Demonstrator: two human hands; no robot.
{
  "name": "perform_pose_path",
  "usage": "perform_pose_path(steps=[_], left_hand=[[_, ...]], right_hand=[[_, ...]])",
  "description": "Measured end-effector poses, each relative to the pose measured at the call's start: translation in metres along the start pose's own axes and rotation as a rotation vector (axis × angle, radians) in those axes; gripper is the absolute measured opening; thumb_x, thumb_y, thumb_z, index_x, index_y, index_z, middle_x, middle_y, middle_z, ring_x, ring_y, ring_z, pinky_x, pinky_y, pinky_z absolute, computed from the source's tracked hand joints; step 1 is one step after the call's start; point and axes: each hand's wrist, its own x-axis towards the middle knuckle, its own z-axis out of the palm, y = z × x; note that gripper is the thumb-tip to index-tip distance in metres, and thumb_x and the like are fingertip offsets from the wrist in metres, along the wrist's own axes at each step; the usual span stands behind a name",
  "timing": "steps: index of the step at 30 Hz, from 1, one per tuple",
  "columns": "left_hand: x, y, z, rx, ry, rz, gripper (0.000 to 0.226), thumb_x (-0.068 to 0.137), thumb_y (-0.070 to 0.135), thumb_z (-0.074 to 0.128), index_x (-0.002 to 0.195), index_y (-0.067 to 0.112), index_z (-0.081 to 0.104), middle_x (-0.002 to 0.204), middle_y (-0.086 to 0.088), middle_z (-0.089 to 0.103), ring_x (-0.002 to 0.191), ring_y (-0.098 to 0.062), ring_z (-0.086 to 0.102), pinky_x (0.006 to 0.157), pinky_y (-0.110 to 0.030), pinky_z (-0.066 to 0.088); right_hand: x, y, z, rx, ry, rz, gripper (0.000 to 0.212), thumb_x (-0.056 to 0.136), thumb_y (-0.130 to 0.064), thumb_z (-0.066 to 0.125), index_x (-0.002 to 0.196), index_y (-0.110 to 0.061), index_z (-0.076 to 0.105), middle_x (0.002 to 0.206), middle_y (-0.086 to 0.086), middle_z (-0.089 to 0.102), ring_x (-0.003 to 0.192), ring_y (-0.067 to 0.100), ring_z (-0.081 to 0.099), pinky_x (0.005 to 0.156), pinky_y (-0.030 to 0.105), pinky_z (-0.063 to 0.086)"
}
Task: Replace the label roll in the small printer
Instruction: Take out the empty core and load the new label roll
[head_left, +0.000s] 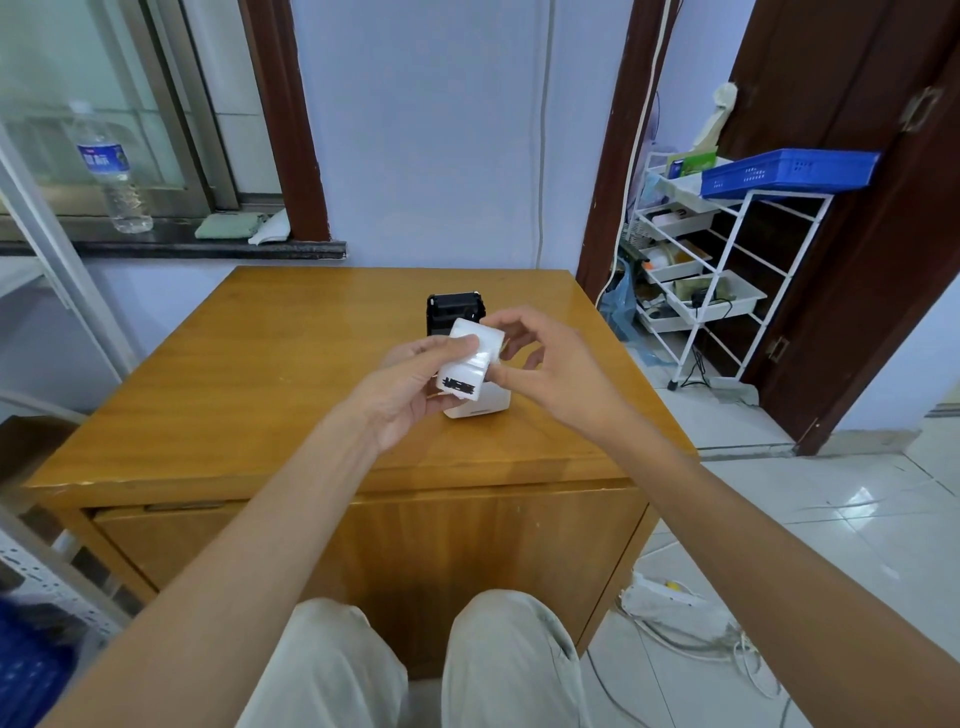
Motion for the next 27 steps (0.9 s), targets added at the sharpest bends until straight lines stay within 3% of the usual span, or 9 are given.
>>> perform_pose_path(steps=[4,9,11,13,16,18,20,22,27], left_hand=[[0.001,-0.004,0.002,0.015,0.016,0.003,0.034,0.087,0.025,0.08,0.117,0.012,0.068,0.099,-0.005,0.076,0.082,-0.017,0.072,0.067,-0.026,0.06],[-0.003,-0.009,0.0,0.15,0.022,0.042,0.041,0.091,0.028,0.078,0.127,0.01,0.072,0.115,-0.012,0.079,0.09,-0.019,0.074,0.071,-0.025,0.06],[-0.005,-0.008,0.002,0.212,0.097,0.087,0.038,0.089,0.027,0.08,0.122,0.01,0.073,0.118,-0.014,0.079,0.088,-0.019,0.075,0.07,-0.026,0.061],[-0.005,-0.005,0.005,0.245,0.213,0.145,0.031,0.085,0.024,0.084,0.113,0.013,0.075,0.112,-0.012,0.08,0.086,-0.02,0.076,0.074,-0.032,0.065],[-0.003,-0.003,0.009,0.396,0.357,0.284,0.026,0.076,0.029,0.09,0.097,0.024,0.074,0.093,-0.009,0.079,0.086,-0.029,0.076,0.079,-0.044,0.062],[-0.003,-0.002,0.014,0.5,0.405,0.341,0.026,0.073,0.035,0.089,0.093,0.028,0.073,0.085,-0.005,0.079,0.086,-0.026,0.076,0.075,-0.042,0.059],[-0.004,-0.004,0.018,0.545,0.444,0.374,0.025,0.073,0.036,0.087,0.093,0.029,0.073,0.08,0.001,0.078,0.079,-0.018,0.075,0.069,-0.036,0.056],[-0.006,-0.007,0.018,0.617,0.499,0.416,0.023,0.073,0.038,0.086,0.091,0.03,0.073,0.076,0.006,0.077,0.072,-0.01,0.072,0.065,-0.032,0.054],[-0.01,-0.019,0.012,0.772,0.576,0.482,0.028,0.072,0.046,0.081,0.093,0.029,0.073,0.072,0.012,0.074,0.069,-0.006,0.072,0.064,-0.038,0.06]], right_hand=[[-0.001,0.002,0.002,-0.019,0.023,-0.002,0.042,0.086,-0.022,0.081,0.126,-0.027,0.07,0.109,-0.009,0.074,0.097,0.012,0.066,0.08,0.039,0.054],[-0.001,0.008,-0.002,-0.018,-0.044,0.026,0.048,0.088,-0.017,0.079,0.133,-0.029,0.068,0.113,-0.01,0.075,0.101,0.012,0.067,0.077,0.028,0.051],[0.002,0.007,-0.008,0.001,-0.064,0.046,0.06,0.092,-0.007,0.073,0.145,-0.031,0.058,0.119,-0.005,0.073,0.102,0.014,0.067,0.076,0.017,0.049],[0.008,0.003,-0.015,0.024,0.022,0.067,0.065,0.096,-0.001,0.063,0.151,-0.032,0.049,0.12,-0.003,0.071,0.101,0.015,0.068,0.079,0.014,0.049],[0.017,-0.013,-0.013,0.006,0.026,0.183,0.041,0.1,-0.026,0.064,0.139,-0.034,0.056,0.111,-0.007,0.074,0.1,0.013,0.071,0.082,0.028,0.054],[0.019,-0.023,-0.004,-0.071,-0.049,0.202,0.03,0.097,-0.045,0.067,0.123,-0.032,0.061,0.1,-0.007,0.076,0.085,-0.001,0.07,0.071,0.022,0.051],[0.02,-0.027,0.003,-0.139,-0.036,0.163,0.031,0.092,-0.049,0.072,0.113,-0.028,0.065,0.088,-0.006,0.076,0.073,-0.003,0.069,0.066,0.027,0.054],[0.023,-0.029,0.003,-0.151,-0.014,0.159,0.029,0.087,-0.049,0.077,0.107,-0.029,0.069,0.083,-0.004,0.076,0.072,0.002,0.07,0.073,0.039,0.058],[0.025,-0.028,0.011,-0.177,-0.054,0.198,0.026,0.085,-0.043,0.08,0.105,-0.027,0.073,0.081,-0.008,0.073,0.075,0.003,0.069,0.075,0.035,0.057]])
